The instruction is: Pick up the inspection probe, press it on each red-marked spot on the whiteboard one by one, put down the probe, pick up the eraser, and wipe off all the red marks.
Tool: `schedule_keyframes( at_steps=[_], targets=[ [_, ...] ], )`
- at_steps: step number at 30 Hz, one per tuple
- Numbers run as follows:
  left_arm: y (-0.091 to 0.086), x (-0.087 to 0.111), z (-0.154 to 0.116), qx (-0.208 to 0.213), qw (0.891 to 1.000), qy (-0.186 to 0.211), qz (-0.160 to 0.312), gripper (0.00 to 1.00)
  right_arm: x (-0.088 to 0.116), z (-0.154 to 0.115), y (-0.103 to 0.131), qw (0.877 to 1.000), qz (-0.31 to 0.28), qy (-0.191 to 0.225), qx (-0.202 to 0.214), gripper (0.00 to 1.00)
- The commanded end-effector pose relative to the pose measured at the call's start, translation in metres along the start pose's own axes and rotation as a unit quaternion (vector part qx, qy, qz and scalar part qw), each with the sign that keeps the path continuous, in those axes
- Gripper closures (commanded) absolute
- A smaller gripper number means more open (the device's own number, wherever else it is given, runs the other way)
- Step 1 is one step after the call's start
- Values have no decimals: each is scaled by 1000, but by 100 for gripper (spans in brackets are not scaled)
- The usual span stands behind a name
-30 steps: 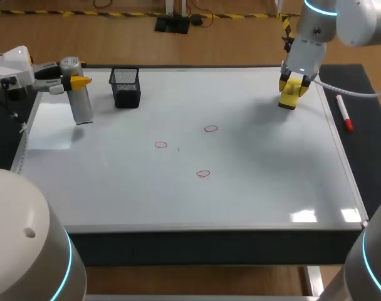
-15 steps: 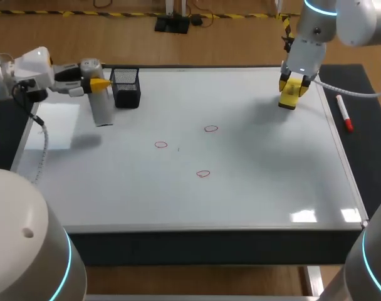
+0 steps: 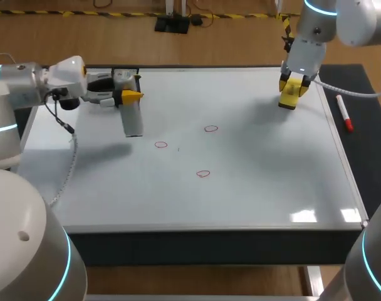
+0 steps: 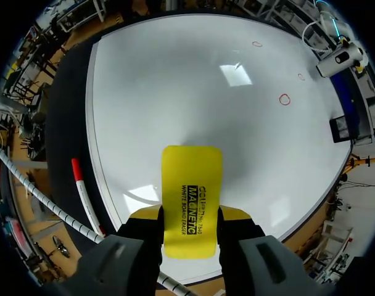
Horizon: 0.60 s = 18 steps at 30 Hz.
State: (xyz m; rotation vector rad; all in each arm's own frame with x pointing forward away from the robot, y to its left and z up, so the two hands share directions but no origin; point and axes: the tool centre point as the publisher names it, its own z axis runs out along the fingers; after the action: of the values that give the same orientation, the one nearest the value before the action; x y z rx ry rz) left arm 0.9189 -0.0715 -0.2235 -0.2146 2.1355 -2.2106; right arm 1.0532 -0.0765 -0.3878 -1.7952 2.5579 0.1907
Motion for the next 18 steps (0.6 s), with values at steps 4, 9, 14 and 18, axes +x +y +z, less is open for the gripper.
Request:
schedule_keyframes(
  at_steps=[4,9,14,18],
  targets=[
    [13,-4,22,-1,1000,22,3,100,0,-1,0,1000,-1,2,1,100],
    [19,-3,32,4,999,34,0,100,0,-1,0,1000,-1,2,1,100],
    [24,2,40,14,999,46,-6,100,0,-1,0,1000,-1,2,1,100],
    [28,4,44,17,998,55,-8,100,0,-1,0,1000,-1,2,1,100]
  ],
)
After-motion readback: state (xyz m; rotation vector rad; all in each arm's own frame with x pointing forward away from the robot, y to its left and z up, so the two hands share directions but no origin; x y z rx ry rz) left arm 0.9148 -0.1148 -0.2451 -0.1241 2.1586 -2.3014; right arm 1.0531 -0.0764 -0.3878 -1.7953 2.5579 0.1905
